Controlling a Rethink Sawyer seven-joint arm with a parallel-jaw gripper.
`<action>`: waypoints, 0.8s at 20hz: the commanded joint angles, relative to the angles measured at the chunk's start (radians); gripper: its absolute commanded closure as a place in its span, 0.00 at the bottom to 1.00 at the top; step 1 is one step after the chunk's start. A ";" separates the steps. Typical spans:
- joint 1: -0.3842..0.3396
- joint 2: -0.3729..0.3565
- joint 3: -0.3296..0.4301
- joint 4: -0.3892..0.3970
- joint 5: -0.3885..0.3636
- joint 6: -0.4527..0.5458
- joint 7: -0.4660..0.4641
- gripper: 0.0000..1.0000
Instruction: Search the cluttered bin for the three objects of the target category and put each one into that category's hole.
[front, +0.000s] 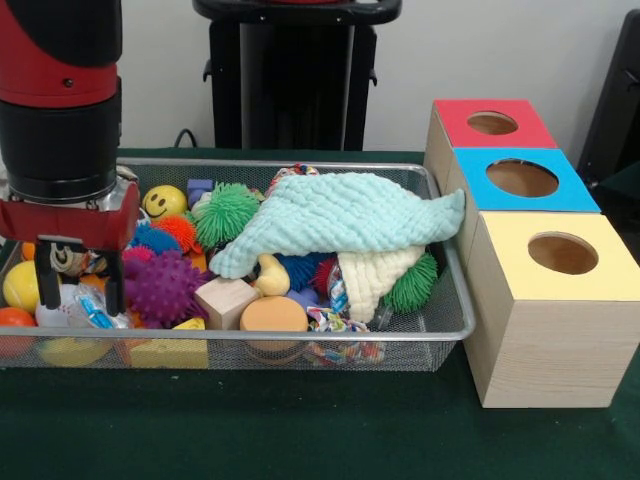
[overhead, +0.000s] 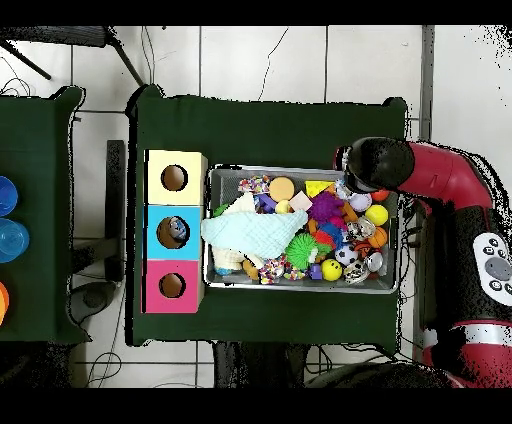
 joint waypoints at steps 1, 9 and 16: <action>-0.009 0.038 0.023 0.028 -0.007 -0.003 -0.037 0.00; 0.004 0.036 0.018 0.020 -0.005 0.010 -0.023 0.00; 0.004 0.043 0.014 0.028 -0.006 -0.001 -0.015 0.00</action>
